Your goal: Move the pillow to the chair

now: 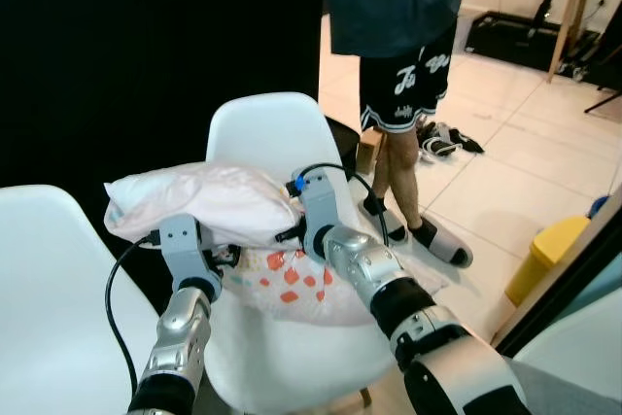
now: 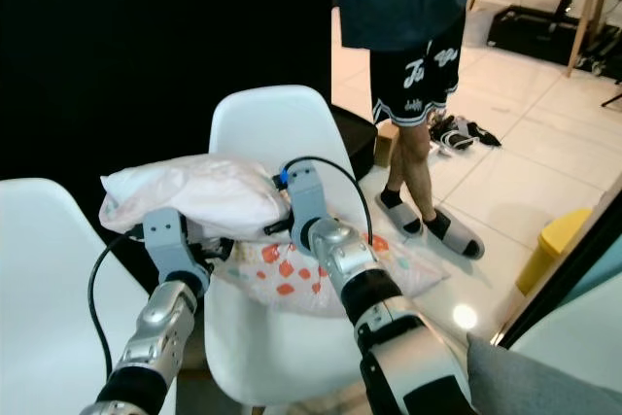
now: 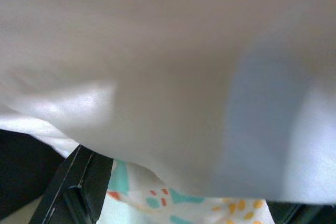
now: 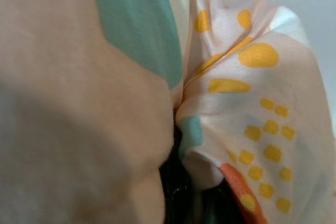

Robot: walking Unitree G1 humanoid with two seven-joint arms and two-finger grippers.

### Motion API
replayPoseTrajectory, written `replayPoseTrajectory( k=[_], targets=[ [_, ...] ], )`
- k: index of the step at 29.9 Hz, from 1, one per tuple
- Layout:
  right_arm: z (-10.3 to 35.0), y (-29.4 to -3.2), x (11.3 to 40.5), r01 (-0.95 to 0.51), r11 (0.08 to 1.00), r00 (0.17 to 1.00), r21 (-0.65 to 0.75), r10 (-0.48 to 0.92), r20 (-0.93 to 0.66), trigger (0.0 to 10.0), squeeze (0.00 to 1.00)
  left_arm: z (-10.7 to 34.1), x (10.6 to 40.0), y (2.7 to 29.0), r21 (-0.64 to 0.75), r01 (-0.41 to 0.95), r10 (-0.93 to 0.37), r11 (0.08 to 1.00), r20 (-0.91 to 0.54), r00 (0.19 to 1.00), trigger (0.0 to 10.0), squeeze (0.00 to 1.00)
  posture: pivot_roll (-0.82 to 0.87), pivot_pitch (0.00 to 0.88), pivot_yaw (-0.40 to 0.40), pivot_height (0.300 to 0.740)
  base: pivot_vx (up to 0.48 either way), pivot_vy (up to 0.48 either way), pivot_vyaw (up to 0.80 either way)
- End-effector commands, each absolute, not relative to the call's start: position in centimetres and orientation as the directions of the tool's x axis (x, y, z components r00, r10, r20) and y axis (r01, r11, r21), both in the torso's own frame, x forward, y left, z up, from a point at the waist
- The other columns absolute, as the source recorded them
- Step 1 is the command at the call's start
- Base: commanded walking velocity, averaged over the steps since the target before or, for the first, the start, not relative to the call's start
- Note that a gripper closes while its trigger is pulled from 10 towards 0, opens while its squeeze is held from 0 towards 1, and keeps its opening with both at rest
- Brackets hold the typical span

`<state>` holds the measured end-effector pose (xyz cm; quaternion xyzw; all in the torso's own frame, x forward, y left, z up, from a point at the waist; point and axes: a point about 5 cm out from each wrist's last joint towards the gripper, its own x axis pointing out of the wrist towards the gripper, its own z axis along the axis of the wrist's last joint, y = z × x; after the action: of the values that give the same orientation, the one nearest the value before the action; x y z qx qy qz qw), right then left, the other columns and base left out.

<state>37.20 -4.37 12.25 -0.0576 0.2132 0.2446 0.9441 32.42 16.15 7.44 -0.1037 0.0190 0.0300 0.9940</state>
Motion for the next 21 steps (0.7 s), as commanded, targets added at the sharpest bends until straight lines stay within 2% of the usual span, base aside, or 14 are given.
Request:
replayPoseTrajectory(
  k=[1,9,21],
  targets=[
    [9.49,-5.85,36.35,-0.446,0.894,0.760,-0.026,0.363,-0.540,10.0,0.00,7.36,32.26,16.72,-0.192,-0.081,0.072,0.978,-0.050,0.996,10.0,0.00,-0.02,0.091,0.014,0.603,0.000,0.000,0.00],
    [8.88,-5.69,36.01,-0.463,0.886,0.738,-0.015,0.376,-0.560,10.0,0.00,7.31,32.21,16.81,-0.190,-0.085,0.075,0.978,-0.056,0.996,10.0,0.00,-0.03,0.095,0.013,0.558,0.000,0.000,0.00],
    [9.21,-5.34,36.03,-0.499,0.865,0.717,0.043,0.441,-0.540,10.0,0.00,7.02,31.98,16.94,-0.188,-0.094,0.082,0.978,-0.068,0.994,10.0,0.00,-0.03,0.098,0.008,0.538,0.000,0.000,0.00]
  ],
)
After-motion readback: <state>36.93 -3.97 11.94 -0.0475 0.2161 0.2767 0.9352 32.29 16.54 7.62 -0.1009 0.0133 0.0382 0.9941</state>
